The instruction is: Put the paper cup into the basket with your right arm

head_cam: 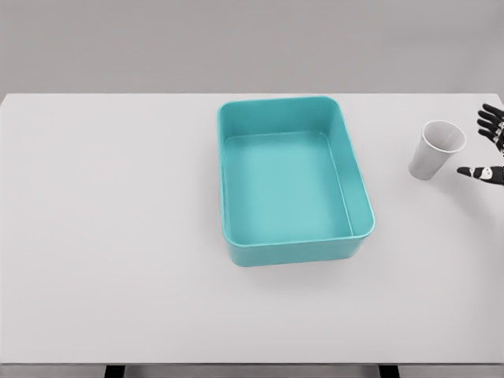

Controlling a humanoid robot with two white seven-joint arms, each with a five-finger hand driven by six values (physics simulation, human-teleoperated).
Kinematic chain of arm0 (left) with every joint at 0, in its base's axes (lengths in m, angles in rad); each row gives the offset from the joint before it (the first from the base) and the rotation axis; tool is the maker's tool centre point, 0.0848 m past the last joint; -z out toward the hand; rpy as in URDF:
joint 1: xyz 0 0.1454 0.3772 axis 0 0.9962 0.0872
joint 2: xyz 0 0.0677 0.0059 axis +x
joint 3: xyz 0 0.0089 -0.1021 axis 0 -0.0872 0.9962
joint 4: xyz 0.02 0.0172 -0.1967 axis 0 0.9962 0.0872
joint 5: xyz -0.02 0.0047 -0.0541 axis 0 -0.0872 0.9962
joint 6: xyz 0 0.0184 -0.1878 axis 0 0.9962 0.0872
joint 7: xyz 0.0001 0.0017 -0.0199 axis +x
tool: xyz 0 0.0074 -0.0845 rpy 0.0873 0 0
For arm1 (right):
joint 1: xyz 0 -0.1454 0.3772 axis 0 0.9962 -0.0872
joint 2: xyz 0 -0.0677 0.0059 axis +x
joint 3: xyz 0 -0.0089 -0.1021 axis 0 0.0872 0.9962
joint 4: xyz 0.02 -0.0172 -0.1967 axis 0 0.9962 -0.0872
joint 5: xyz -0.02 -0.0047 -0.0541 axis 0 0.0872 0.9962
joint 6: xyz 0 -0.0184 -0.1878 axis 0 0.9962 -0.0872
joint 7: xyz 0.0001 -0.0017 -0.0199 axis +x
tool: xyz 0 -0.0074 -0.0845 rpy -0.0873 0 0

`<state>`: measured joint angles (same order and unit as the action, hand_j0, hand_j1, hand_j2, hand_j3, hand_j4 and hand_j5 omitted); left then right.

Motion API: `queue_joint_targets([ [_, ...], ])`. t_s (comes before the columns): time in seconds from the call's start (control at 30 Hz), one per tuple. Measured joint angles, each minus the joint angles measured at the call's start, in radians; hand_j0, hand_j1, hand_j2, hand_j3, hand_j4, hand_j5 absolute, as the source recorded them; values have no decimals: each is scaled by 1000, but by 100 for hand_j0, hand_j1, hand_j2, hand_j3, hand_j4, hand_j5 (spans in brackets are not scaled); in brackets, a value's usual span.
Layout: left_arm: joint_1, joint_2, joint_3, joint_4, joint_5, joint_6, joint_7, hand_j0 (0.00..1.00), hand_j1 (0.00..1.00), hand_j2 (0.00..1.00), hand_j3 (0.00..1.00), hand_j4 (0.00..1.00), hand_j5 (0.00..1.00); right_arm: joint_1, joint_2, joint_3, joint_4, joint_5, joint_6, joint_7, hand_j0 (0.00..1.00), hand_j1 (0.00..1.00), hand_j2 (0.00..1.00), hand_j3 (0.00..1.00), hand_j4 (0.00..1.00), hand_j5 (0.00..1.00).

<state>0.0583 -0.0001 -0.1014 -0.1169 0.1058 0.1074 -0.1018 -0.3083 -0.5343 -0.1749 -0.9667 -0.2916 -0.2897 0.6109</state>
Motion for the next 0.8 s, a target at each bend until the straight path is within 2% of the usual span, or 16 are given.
queue_joint_targets([
  [0.2,0,0,0,0,0,0,0,100,100,100,100,100,100,-2,50,-18,13,-3,0,0,100,100,100,100,100,100],
  [0.5,0,0,0,0,0,0,0,100,100,100,100,100,100,-17,74,-16,52,-81,5,0,100,100,100,100,100,100],
  [0.8,0,0,0,0,0,0,0,100,100,100,100,100,100,-15,92,-3,57,-97,9,0,100,100,100,100,100,100],
])
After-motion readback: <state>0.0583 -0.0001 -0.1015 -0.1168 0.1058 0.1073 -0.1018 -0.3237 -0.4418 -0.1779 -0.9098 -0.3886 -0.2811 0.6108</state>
